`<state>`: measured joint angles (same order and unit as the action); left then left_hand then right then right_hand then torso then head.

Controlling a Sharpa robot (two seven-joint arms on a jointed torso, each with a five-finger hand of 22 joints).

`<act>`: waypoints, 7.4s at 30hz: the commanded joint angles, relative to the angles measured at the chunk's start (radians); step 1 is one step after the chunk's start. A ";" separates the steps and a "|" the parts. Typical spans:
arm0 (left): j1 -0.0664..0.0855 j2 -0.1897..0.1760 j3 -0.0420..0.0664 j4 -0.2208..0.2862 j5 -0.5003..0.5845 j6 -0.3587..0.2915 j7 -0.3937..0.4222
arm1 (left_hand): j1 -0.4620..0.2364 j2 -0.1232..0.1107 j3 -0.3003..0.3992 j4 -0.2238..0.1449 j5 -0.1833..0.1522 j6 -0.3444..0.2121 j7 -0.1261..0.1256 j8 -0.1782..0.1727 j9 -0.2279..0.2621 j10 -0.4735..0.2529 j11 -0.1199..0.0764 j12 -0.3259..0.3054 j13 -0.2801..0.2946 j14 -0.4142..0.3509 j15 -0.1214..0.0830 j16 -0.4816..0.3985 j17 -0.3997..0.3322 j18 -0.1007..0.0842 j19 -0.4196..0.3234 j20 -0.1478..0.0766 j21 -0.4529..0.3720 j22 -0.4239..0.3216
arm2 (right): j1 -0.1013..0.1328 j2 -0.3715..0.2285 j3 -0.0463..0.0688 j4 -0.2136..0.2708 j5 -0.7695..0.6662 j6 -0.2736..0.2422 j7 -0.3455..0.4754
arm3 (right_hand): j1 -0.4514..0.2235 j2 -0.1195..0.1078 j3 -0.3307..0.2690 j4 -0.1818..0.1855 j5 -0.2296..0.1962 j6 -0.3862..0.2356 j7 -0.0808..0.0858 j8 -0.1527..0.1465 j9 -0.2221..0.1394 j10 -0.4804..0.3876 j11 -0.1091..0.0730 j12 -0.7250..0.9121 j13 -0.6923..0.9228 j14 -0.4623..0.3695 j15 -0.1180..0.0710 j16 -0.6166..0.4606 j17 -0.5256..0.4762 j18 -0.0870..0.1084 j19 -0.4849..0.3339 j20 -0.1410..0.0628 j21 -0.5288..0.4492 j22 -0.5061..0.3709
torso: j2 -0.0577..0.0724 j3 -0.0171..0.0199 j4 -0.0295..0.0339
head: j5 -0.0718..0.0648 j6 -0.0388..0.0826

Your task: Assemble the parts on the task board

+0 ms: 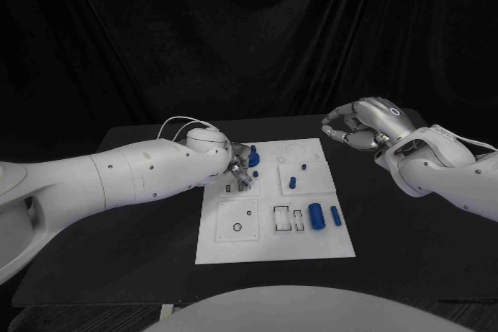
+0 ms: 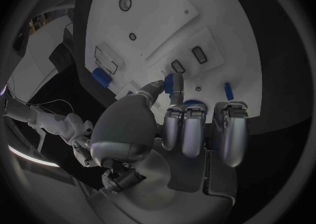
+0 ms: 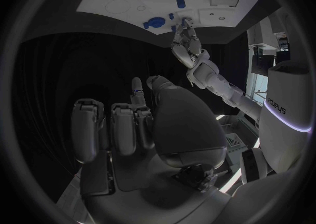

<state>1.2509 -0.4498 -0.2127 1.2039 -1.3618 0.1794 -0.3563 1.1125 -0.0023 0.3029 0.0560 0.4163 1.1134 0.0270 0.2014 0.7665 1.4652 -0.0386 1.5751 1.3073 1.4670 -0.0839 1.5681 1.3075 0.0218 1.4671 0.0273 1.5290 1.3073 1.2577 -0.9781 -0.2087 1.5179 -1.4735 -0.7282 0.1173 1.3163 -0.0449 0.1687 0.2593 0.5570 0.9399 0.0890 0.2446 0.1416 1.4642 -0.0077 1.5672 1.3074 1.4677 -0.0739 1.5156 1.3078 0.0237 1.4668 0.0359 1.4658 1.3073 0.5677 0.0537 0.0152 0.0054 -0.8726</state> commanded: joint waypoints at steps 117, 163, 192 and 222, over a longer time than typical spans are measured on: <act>-0.038 -0.059 0.000 0.050 0.233 -0.093 -0.144 | -0.112 0.013 0.118 0.001 -0.013 0.018 -0.002 -0.016 0.025 0.106 -0.007 -0.004 0.263 0.104 -0.008 0.003 0.263 -0.004 0.053 -0.005 -0.006 0.220 | -0.037 0.019 0.001 -0.015 0.001 0.024 -0.033 | 0.033 0.004 0.023 -0.013 0.021 0.004 0.003 -0.010 0.002 0.107 0.007 0.004 0.263 0.077 0.008 -0.010 0.130 0.007 0.052 0.007 -0.014 0.222 | 0.000 -0.0007 -0.0005 | 0.021 0.000; -0.045 -0.066 0.000 0.043 0.233 -0.065 -0.150 | -0.245 0.005 -0.079 0.156 -0.360 0.030 0.005 -0.035 0.055 0.106 0.001 -0.004 0.263 0.104 0.001 0.003 0.263 -0.002 0.049 0.004 -0.016 0.220 | -0.040 0.021 0.001 -0.018 0.001 0.033 -0.040 | 0.034 0.004 0.025 -0.013 0.023 -0.003 0.004 -0.014 0.001 0.107 0.006 0.004 0.263 0.077 0.007 -0.011 0.128 0.008 0.051 0.007 -0.016 0.222 | 0.001 -0.0010 -0.0008 | 0.019 0.000; -0.047 -0.067 0.000 0.034 0.233 -0.085 -0.093 | -0.233 0.036 -0.238 0.229 -0.364 -0.021 -0.015 0.128 0.321 0.106 -0.016 -0.004 0.263 0.104 -0.014 0.003 0.263 -0.003 0.053 -0.010 -0.017 0.227 | -0.041 0.023 0.001 -0.023 0.001 0.040 -0.044 | 0.033 0.004 0.026 -0.012 0.023 -0.005 0.005 -0.015 0.000 0.107 0.007 0.004 0.263 0.076 0.007 -0.012 0.127 0.008 0.051 0.007 -0.017 0.221 | 0.001 -0.0008 -0.0005 | 0.016 0.000; -0.047 -0.069 0.000 0.033 0.233 -0.077 -0.099 | -0.154 0.065 -0.222 0.207 -0.102 -0.032 -0.019 0.111 0.334 0.106 -0.019 -0.004 0.263 0.104 -0.017 0.003 0.263 -0.003 0.054 -0.014 -0.019 0.230 | -0.045 0.022 0.001 -0.024 0.001 0.040 -0.044 | 0.032 0.003 0.026 -0.012 0.023 -0.005 0.005 -0.015 0.001 0.107 0.007 0.004 0.263 0.076 0.007 -0.012 0.127 0.008 0.051 0.007 -0.017 0.221 | 0.000 -0.0005 -0.0005 | 0.016 0.000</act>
<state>1.2064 -0.5192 -0.2133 1.2340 -1.1326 0.0978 -0.4676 0.9492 0.0654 0.0819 0.2672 0.3112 1.0896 0.0073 0.3185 1.0996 1.4666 -0.0519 1.5751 1.3075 1.4632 -0.0948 1.5681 1.3074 0.0218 1.4671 0.0199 1.5135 1.3074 1.2148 -0.9554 -0.2086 1.4940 -1.4709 -0.6899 0.0875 1.3408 -0.0434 0.1866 0.2467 0.5763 0.9399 0.0890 0.2360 0.1428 1.4643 -0.0077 1.5672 1.3074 1.4677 -0.0739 1.5102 1.3073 0.0237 1.4668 0.0359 1.4542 1.3079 0.5681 0.0532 0.0149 0.0216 -0.8726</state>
